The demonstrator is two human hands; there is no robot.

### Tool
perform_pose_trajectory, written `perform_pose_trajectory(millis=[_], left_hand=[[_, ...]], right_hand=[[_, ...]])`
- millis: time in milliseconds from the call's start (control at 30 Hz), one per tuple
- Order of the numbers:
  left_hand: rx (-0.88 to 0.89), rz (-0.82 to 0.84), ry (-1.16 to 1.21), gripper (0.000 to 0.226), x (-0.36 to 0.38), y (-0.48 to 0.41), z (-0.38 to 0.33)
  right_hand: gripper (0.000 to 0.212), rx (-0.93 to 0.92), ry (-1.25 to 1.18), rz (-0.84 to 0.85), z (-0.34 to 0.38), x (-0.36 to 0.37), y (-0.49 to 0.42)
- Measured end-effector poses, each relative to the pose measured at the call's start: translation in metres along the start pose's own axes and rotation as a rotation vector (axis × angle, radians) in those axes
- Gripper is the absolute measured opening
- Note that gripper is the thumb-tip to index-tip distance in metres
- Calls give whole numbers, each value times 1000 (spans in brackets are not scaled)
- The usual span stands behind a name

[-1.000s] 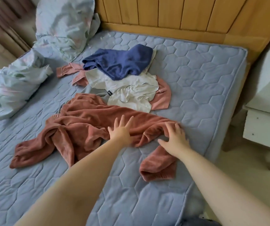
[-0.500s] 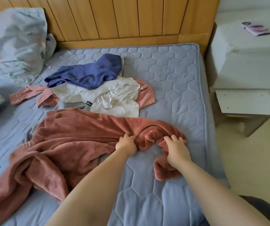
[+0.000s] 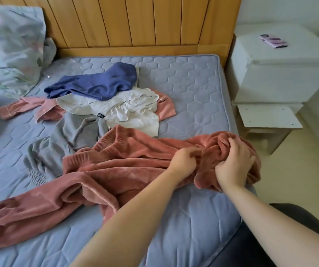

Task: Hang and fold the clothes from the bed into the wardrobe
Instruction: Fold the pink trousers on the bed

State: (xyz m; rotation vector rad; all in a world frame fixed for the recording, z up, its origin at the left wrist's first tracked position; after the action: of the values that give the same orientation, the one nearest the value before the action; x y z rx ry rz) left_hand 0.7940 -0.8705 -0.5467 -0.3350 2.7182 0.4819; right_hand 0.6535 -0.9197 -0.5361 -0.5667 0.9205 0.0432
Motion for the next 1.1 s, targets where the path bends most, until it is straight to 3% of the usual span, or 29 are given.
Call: perform_pose_trajectory(millis=[67, 133, 233, 300, 367, 467, 567, 733, 833, 900, 1000, 1100], left_hand=[[53, -369, -442, 45, -53, 3, 14], [-199, -594, -763, 56, -112, 9, 59], [-713, -488, -693, 90, -161, 37, 142], [-762, -437, -672, 87, -158, 44, 162], [-661, -444, -652, 59, -147, 37, 154], [-491, -386, -561, 36, -122, 29, 129], [-272, -327, -370, 32, -98, 16, 86], [232, -250, -86, 55, -56, -2, -42], [430, -179, -343, 75, -37, -17, -79], [205, -196, -551, 79, -44, -42, -51], [-293, -288, -425, 69, -72, -53, 34], [-480, -290, -424, 63, -70, -45, 107]], right_hand=[[67, -226, 40, 113, 25, 17, 3], [71, -374, 89, 333, 45, 45, 11], [84, -375, 168, 727, 42, 85, 35], [89, -343, 235, 839, 29, 95, 47], [76, -380, 346, 862, 24, 95, 52], [42, -410, 452, 777, 24, 83, 46], [31, -315, 533, 614, 17, 61, 29], [20, -111, 512, 376, -12, 19, -21], [38, -26, 420, 300, -33, 6, -44], [43, 101, 218, 262, -44, 6, -51], [35, 190, 120, 119, -47, 0, -53], [42, 174, 2, -80, -37, -4, -52]])
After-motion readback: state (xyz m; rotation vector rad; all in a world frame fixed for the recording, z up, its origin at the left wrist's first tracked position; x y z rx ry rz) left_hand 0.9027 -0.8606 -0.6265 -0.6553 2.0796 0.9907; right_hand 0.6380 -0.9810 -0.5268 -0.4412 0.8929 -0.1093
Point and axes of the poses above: each hand's wrist, its own y-axis away from the middle knuckle, its own x-axis out of the palm, z = x × y, the point moved 7 cm from there along -y, towards the middle knuckle, and after that the axes turned 14 degrees about -x, right-handed, at the moved point
